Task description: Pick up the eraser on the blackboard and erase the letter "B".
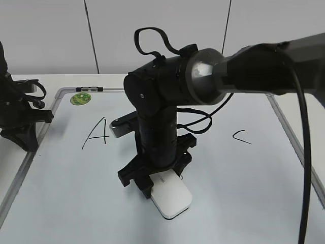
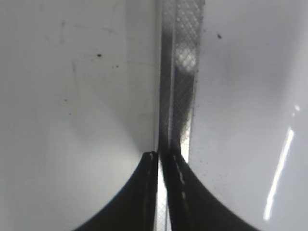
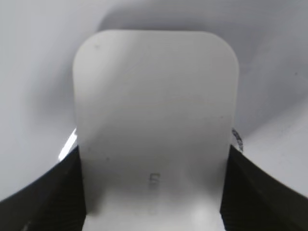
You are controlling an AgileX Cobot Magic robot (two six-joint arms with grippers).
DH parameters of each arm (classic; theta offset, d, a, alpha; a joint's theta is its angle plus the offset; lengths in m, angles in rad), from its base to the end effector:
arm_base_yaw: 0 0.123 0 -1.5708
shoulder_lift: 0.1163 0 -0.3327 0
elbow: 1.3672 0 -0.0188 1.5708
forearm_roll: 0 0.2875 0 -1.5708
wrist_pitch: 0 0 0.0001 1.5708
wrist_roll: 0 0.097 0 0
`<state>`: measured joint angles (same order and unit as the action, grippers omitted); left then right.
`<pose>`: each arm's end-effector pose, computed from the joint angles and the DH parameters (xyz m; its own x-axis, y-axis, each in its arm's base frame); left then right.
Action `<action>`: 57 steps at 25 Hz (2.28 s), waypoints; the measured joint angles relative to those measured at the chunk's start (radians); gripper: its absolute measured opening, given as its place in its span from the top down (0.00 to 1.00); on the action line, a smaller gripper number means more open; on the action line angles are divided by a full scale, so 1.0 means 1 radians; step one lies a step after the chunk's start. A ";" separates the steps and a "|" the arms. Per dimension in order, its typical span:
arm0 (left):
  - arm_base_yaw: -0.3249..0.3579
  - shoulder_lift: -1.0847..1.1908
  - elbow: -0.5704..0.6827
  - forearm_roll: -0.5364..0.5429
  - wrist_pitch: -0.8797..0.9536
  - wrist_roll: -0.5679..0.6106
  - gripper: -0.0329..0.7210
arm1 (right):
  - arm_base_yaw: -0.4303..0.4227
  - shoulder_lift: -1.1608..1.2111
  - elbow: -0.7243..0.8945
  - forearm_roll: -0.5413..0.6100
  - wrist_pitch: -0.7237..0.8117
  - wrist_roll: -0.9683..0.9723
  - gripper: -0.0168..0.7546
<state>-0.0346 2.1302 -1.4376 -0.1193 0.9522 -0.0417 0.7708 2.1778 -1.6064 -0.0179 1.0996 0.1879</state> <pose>0.4561 -0.0252 0.1379 -0.9971 -0.0759 -0.0058 -0.0750 0.9923 -0.0982 0.3469 0.3348 0.1583 -0.8303 -0.5572 0.0098 -0.5573 0.8301 -0.0180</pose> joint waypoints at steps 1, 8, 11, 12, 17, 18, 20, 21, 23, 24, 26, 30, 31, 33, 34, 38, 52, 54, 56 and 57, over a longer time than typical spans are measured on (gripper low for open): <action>0.000 0.000 0.000 0.000 0.000 0.000 0.91 | -0.004 0.000 0.000 0.000 0.002 0.004 0.30; 0.000 0.000 0.000 0.011 0.006 0.000 0.91 | -0.019 0.000 0.000 0.018 0.016 0.019 0.30; 0.000 0.000 0.000 0.011 0.007 0.000 0.91 | -0.022 0.000 0.000 0.018 0.023 0.021 0.30; 0.000 0.000 0.000 0.011 0.007 0.000 0.91 | -0.024 0.000 0.000 0.018 0.027 0.021 0.30; 0.000 0.000 0.000 0.014 0.007 0.000 0.92 | -0.053 0.000 -0.001 0.018 0.047 0.021 0.30; 0.000 0.000 0.000 0.014 0.007 0.000 0.92 | -0.060 0.000 -0.001 0.018 0.052 0.021 0.30; 0.000 0.000 0.000 0.014 0.007 0.000 0.92 | -0.083 0.000 -0.001 0.018 0.059 0.021 0.30; 0.000 0.000 0.000 0.014 0.007 0.000 0.92 | -0.092 0.000 -0.001 0.018 0.063 0.021 0.30; 0.000 0.000 0.000 0.015 0.007 0.000 0.92 | -0.113 0.000 -0.001 -0.001 0.071 0.021 0.30; 0.000 0.000 0.000 0.015 0.007 0.000 0.92 | -0.124 0.000 -0.001 -0.008 0.073 0.021 0.30; 0.000 0.000 0.000 0.015 0.007 0.000 0.92 | -0.145 0.000 -0.001 -0.020 0.077 0.021 0.30; 0.000 0.000 0.000 0.015 0.007 0.000 0.92 | -0.201 0.000 -0.002 -0.049 0.085 0.022 0.30; 0.000 0.000 0.000 0.015 0.007 0.000 0.92 | -0.216 0.000 -0.002 -0.056 0.087 0.022 0.30; 0.000 0.000 0.000 0.015 0.007 0.000 0.92 | -0.238 0.000 -0.002 -0.061 0.089 0.022 0.30; 0.000 0.000 0.000 0.015 0.007 0.000 0.92 | -0.252 0.000 -0.003 -0.063 0.090 0.022 0.30; 0.000 0.000 0.000 0.015 0.009 0.000 0.92 | -0.266 -0.010 -0.001 -0.089 0.090 0.024 0.30; 0.000 0.000 -0.002 0.018 0.009 0.000 0.92 | -0.565 -0.149 0.019 -0.002 0.103 -0.069 0.30; 0.000 0.000 -0.002 0.019 0.009 0.000 0.92 | -0.609 -0.154 0.028 0.023 0.105 -0.095 0.30; 0.000 0.000 -0.002 0.019 0.009 0.000 0.92 | -0.636 -0.156 0.048 0.031 0.106 -0.111 0.30; 0.000 0.000 -0.002 0.019 0.009 0.000 0.92 | -0.648 -0.156 0.055 0.034 0.106 -0.116 0.30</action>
<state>-0.0346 2.1302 -1.4392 -0.1001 0.9615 -0.0417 0.1230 2.0219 -1.5517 0.0158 1.2054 0.0717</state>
